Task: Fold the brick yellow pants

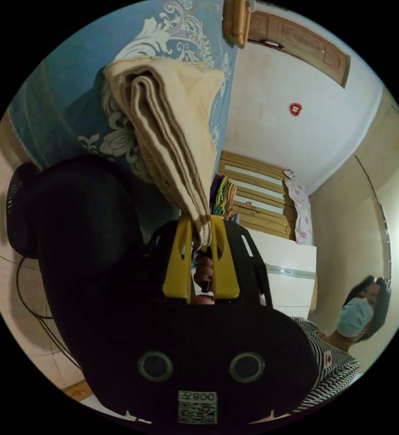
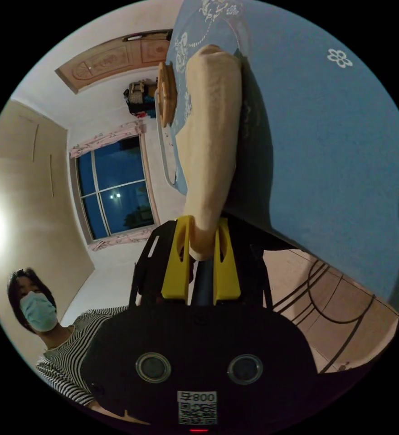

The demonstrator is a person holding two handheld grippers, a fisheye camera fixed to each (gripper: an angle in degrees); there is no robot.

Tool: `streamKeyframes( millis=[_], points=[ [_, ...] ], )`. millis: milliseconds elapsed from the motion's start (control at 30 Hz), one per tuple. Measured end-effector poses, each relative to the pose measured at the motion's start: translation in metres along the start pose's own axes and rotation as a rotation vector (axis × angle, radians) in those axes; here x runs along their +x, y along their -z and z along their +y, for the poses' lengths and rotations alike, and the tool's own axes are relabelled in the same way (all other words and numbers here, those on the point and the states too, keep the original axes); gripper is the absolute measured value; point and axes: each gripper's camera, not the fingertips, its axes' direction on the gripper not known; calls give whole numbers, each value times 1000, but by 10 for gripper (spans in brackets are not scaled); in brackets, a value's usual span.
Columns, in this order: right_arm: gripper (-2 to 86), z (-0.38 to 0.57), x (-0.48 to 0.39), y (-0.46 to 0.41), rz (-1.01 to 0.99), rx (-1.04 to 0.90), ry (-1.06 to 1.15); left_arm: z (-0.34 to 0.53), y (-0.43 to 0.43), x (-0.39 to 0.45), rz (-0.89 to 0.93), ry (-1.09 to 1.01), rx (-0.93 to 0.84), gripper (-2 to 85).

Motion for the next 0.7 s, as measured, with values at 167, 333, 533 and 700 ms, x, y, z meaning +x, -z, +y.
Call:
streamKeyframes(
  millis=[167, 333, 533, 700],
  points=[
    [27, 14, -34, 25, -65, 15, 49, -9, 13, -25, 57, 14, 201, 130],
    [15, 25, -69, 46, -59, -10, 99, -34, 6, -52, 142, 65, 383, 155],
    [12, 51, -89, 74, -55, -3, 102, -70, -46, -74, 169, 69, 387, 168],
    [14, 81, -100, 96, -33, -21, 109, -82, -89, -93, 137, 61, 415, 159]
  ],
)
